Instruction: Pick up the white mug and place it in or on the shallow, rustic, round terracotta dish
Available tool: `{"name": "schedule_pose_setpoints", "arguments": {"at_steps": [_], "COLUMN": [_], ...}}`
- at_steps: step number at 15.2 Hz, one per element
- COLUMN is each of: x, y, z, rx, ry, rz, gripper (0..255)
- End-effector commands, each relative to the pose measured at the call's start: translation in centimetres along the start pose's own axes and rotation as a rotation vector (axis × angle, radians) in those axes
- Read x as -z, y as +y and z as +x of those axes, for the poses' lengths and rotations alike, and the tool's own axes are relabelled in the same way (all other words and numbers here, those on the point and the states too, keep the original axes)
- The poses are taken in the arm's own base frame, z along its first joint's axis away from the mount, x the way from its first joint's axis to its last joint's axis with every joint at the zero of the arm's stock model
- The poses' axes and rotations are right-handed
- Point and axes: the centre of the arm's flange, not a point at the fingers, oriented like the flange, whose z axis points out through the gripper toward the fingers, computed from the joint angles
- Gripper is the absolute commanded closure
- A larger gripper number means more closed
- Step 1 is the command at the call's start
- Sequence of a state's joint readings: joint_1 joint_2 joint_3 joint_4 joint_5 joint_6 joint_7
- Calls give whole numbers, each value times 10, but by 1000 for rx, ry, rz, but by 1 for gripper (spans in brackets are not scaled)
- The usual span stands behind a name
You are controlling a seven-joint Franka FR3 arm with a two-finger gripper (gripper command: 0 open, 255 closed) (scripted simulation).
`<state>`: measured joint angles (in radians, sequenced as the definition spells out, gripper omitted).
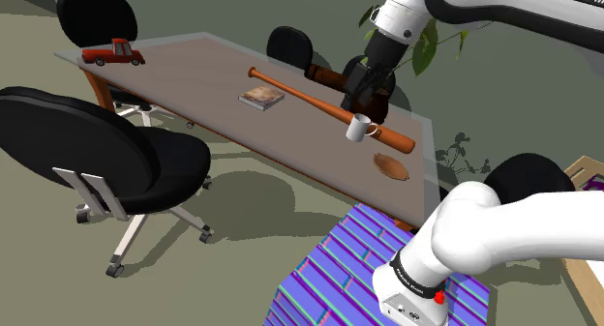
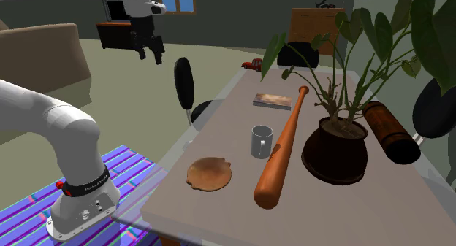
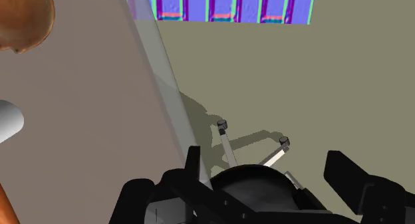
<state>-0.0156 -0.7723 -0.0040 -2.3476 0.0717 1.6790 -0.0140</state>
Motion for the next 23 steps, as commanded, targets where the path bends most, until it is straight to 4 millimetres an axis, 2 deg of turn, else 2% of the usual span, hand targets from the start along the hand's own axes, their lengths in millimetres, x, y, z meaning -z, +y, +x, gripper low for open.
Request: {"name": "schedule_pose_setpoints", "arguments": {"at_steps": [1, 23], "x": [0, -117], "y": [0, 251], "z": [0, 60], "rx": [0, 5], "ry": [0, -23], "rz": [0, -54], "gripper": [0, 0]}}
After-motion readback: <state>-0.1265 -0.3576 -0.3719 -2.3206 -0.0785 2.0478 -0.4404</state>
